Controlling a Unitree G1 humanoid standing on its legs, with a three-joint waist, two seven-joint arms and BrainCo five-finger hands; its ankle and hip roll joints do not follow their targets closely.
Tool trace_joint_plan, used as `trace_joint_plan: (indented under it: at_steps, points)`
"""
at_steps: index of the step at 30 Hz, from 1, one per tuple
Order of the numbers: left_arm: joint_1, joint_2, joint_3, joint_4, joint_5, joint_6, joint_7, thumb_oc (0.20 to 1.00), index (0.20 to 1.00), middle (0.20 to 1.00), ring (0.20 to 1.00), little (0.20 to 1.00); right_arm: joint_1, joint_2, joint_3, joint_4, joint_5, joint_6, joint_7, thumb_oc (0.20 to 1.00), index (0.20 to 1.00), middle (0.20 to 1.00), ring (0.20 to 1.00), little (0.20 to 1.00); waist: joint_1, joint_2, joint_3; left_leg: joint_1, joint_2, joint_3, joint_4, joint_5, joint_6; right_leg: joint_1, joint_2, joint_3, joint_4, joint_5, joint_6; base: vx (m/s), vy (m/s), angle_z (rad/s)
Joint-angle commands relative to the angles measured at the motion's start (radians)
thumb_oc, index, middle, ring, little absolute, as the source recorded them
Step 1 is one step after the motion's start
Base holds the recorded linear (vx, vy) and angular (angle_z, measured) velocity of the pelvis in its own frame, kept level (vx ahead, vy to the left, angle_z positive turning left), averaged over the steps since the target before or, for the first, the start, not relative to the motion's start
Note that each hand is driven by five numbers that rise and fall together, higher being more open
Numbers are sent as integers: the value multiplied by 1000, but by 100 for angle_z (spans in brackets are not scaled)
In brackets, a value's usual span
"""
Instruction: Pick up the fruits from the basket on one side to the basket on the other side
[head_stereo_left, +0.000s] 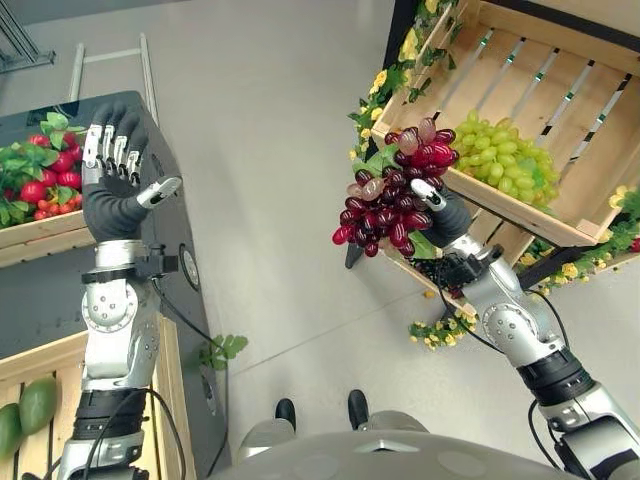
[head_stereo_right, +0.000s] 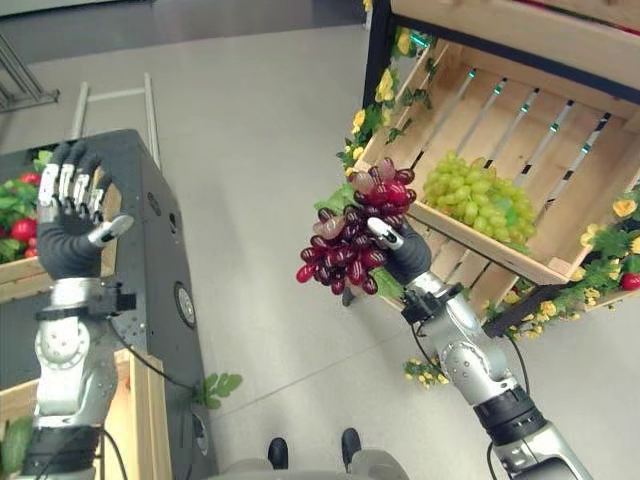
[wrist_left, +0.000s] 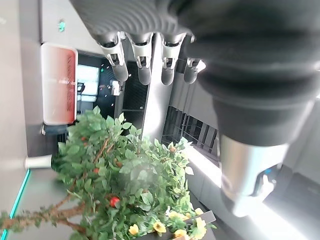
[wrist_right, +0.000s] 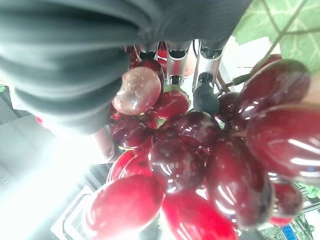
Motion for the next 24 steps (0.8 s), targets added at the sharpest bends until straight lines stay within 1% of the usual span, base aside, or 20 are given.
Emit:
trace_joint_plan:
  at_steps: [1,3,7,9,13,14,15,17,24]
  points:
    - [14,21,-20,-50,-90,-29,-47,1000,1000,1000,1000,1000,-65,43,-70,-74,-12,-100,-9,200,200,200,200,200,2,-50,-76,-19,16,-3,59,-64,-9,45,-52,20,0,-34,114,7,16,-6]
    - [23,6,-40,-56,-122,-18,-69,1000,1000,1000,1000,1000,-63,55,-88,-71,-20,-111,-23,200,200,200,200,200,2,-53,-77,-18,13,-2,56,-69,-5,44,-56,20,-9,-29,118,6,9,-2]
    - [27,-8,-58,-65,-160,-6,-80,1000,1000,1000,1000,1000,-66,73,-119,-73,-30,-137,-48,200,200,200,200,200,3,-55,-84,-12,13,-3,60,-79,-1,49,-61,21,-18,-27,120,8,3,0]
    - [28,-10,-62,-65,-170,-3,-86,1000,1000,1000,1000,1000,-76,79,-126,-69,-31,-145,-55,200,200,200,200,200,5,-57,-84,-17,13,-1,62,-70,-2,45,-61,22,-19,-18,119,0,0,0]
    - [25,5,-80,-60,-176,7,-88,1000,1000,1000,1000,1000,-145,72,-171,-7,-80,-197,-137,200,200,200,200,200,14,-56,-92,-11,13,-5,59,-73,-1,51,-62,14,-27,-18,118,8,2,0]
    - [25,5,-80,-60,-176,7,-88,1000,1000,1000,1000,1000,-145,72,-171,-7,-80,-197,-137,200,200,200,200,200,14,-56,-92,-11,13,-5,59,-73,-1,51,-62,14,-27,-18,118,0,0,0]
    - [24,14,-86,-62,-187,9,-92,1000,1000,1000,1000,1000,-176,53,-188,39,-106,-212,-180,200,200,200,200,200,18,-57,-94,-9,12,-8,57,-73,-1,54,-63,10,-30,-18,118,0,0,0]
    - [20,23,-95,-62,-191,12,-95,1000,1000,1000,1000,1000,-200,39,-190,86,-105,-215,-202,200,200,200,200,200,22,-58,-93,-7,12,-10,54,-72,-2,57,-65,5,-34,-18,118,0,0,0]
    - [-1,53,-129,-74,-232,22,-110,1000,1000,1000,1000,1000,-309,-58,-212,296,-133,-221,-310,200,200,200,200,200,34,-61,-94,-4,14,-23,46,-66,-7,65,-68,-16,-41,-19,116,0,0,0]
